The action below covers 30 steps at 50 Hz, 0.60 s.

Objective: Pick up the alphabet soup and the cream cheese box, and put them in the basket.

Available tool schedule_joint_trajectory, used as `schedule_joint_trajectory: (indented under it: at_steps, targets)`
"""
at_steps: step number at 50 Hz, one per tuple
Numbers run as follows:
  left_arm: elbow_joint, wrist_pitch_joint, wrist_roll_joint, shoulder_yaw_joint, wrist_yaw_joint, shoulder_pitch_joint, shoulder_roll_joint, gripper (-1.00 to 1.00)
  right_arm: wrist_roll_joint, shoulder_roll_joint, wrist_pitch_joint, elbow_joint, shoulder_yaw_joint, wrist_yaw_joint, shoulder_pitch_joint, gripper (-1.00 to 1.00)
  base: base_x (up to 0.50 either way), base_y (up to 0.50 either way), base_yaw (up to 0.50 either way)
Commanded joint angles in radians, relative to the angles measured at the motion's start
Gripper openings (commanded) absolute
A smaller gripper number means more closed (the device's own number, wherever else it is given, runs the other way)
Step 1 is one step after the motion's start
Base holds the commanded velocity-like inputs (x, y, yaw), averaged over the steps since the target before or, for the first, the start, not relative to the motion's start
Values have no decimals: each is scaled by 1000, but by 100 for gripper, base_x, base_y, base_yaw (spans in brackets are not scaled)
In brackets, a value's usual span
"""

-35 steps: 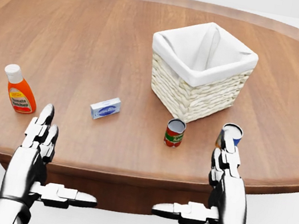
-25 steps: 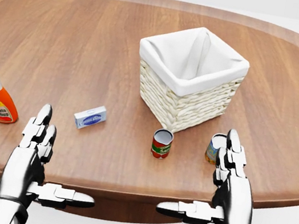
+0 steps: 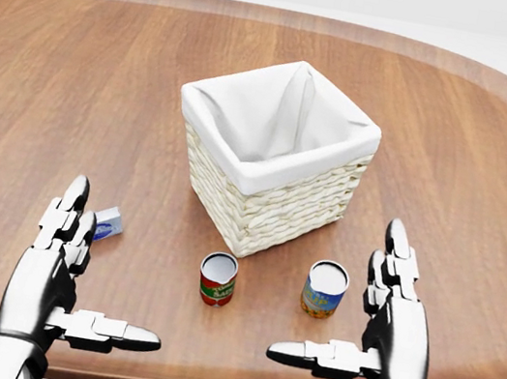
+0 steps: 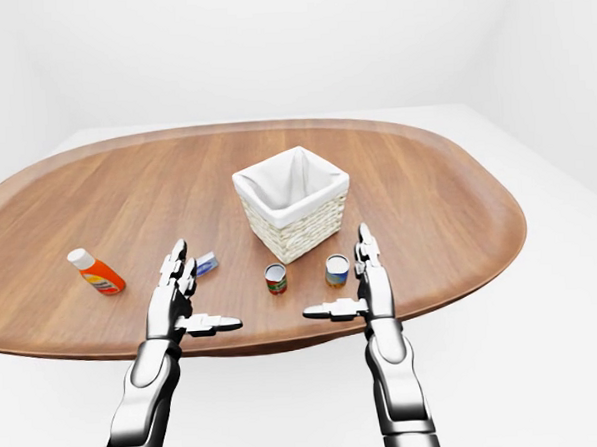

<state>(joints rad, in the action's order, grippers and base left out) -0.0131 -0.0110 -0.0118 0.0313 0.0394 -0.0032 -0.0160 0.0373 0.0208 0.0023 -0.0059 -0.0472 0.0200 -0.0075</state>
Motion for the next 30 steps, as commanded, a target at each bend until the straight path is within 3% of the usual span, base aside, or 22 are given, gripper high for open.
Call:
schedule_joint_trajectory:
  at_steps: [1, 9, 10, 11, 14, 27, 28, 30]
  targets:
    - [1, 1, 1, 0, 0, 1, -1, 100, -20, 1, -18, 27, 5, 0, -4, 100, 0, 0, 0]
    - [-4, -4, 1, 1, 1, 0, -2, 100, -29, 0, -28, 7, 11, 9, 7, 100, 0, 0, 0]
    - [-3, -3, 1, 1, 1, -1, -2, 100, -34, -1, -20, 5, 11, 3, 7, 100, 50, 0, 0]
    - [13, 14, 0, 1, 1, -1, -2, 100, -38, -1, -23, 13, 11, 1, 4, 100, 50, 0, 0]
    - [15, 16, 1, 1, 1, -1, -2, 100, -44, -1, -38, 20, 15, 6, 6, 100, 50, 0, 0]
    - [15, 16, 2, 1, 1, -1, -2, 100, -42, 1, -57, 35, 4, 3, 2, 100, 50, 0, 0]
    - [1, 0, 4, 0, 2, 1, -1, 100, -42, 1, -58, 34, 4, 3, 3, 100, 50, 0, 0]
    - [-1, -3, 4, -1, 1, 1, 0, 100, -39, 1, -57, 32, 3, 4, 3, 100, 50, 0, 0]
